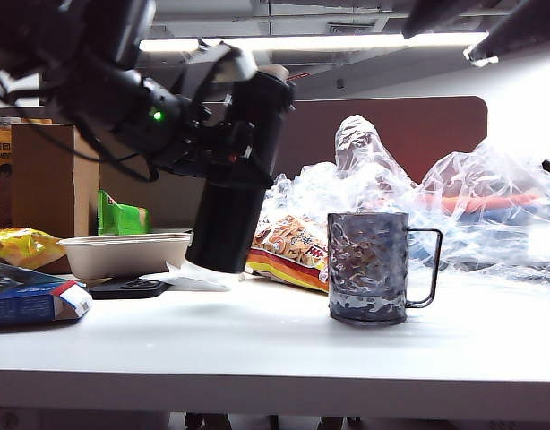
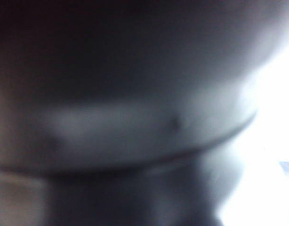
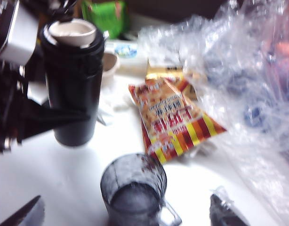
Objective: Pick up the black thermos, pour some water into the cup, then place the black thermos back on the table.
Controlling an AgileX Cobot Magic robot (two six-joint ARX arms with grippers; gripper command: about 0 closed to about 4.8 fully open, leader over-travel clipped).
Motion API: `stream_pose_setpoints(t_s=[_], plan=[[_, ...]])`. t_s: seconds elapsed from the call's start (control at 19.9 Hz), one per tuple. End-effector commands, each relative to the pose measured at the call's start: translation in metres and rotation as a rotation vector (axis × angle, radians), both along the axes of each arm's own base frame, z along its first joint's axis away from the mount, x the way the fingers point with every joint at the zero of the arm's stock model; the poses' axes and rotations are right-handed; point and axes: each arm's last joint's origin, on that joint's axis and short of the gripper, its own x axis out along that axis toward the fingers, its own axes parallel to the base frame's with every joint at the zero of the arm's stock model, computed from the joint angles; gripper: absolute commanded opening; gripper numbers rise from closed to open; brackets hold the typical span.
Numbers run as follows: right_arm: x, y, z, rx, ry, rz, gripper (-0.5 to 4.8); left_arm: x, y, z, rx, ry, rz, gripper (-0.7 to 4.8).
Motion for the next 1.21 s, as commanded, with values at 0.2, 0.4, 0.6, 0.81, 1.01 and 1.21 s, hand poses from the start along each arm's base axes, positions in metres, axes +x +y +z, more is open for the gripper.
stream_pose_setpoints(t_s=[0.2, 0.4, 0.6, 0.81, 1.01, 1.21], plan=[[-0.003, -0.002, -0.005, -0.047, 0.051, 0.006, 4.79, 0.003, -0.02, 0.029, 0.48, -0.245, -0.063, 0.28], [-0.003, -0.002, -0.01, -0.072, 0.095, 0.007, 4.79, -0.002, -0.031, 0.03, 0.624, -0.382, -0.114, 0.27], [-0.001, 0.001, -0.013, -0.071, 0.115, 0.032, 4.79, 0.0, -0.032, 0.036, 0.6, -0.434, -0.076, 0.27], [-0.001, 0.001, -0.013, -0.063, 0.12, 0.035, 4.79, 0.0, -0.032, 0.036, 0.598, -0.434, -0.082, 0.27], [0.0, 0.002, -0.015, -0.062, 0.145, 0.06, 4.79, 0.0, -0.034, 0.038, 0.608, -0.489, -0.129, 0.27], [0.002, 0.003, -0.02, -0.078, 0.174, 0.059, 2.87, 0.001, -0.035, 0.035, 0.763, -0.62, -0.222, 0.27]])
